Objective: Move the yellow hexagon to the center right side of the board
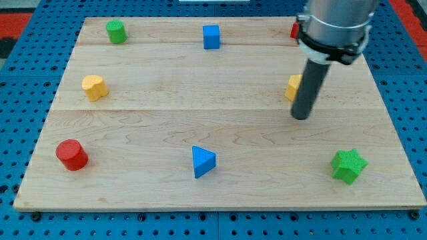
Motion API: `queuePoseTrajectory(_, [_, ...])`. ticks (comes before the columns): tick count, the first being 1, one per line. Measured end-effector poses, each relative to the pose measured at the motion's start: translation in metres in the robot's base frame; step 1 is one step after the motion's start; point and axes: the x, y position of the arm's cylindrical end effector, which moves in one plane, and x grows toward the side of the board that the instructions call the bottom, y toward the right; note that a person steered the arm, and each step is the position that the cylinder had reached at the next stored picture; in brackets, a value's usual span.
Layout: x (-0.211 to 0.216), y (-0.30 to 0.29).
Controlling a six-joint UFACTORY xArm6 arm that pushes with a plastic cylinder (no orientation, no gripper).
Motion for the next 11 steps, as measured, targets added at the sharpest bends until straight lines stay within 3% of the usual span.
queuePoseTrajectory(2, [-0.049,-0.028])
queuePoseTrajectory(11, [-0.051,0.03])
